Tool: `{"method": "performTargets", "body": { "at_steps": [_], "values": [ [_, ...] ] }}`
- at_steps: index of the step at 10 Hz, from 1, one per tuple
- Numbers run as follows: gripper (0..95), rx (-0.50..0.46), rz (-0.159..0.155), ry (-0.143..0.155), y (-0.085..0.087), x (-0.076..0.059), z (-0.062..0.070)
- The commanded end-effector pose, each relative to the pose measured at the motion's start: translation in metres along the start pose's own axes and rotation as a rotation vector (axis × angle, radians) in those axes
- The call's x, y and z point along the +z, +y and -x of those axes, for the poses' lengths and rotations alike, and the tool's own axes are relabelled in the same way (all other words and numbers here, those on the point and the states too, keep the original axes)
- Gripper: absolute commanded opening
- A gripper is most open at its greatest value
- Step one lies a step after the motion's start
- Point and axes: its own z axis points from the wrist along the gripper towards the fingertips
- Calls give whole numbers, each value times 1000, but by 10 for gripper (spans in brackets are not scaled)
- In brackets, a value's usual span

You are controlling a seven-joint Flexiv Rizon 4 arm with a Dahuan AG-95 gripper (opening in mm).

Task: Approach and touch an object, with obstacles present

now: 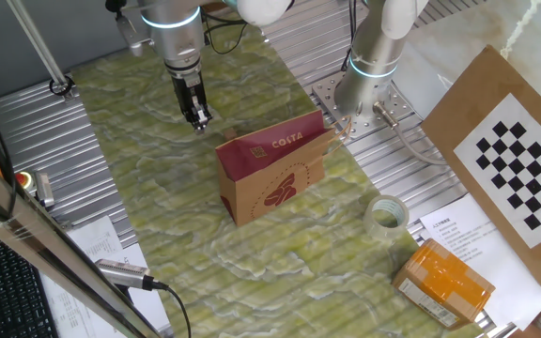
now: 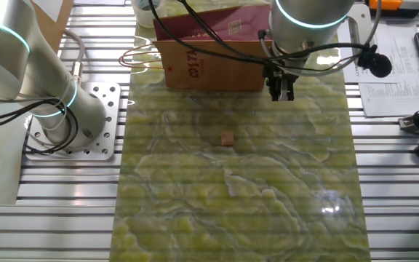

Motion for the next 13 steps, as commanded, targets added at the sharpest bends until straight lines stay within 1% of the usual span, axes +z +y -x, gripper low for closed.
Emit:
{"method": "performTargets", "body": {
  "at_steps": [1, 5, 8, 10, 11, 12, 13],
  "values": [
    [0, -2, -2, -2, -1, 0, 0],
    [0, -7, -7, -1, -1, 0, 0],
    [0, -6, -24, -1, -1, 1, -1],
    [0, -36, -25, -1, -1, 0, -1],
    [0, -29, -27, -1, -1, 0, -1],
    [0, -40, -29, -1, -1, 0, -1],
    [0, -99, -32, 2, -1, 0, -1]
  ]
}}
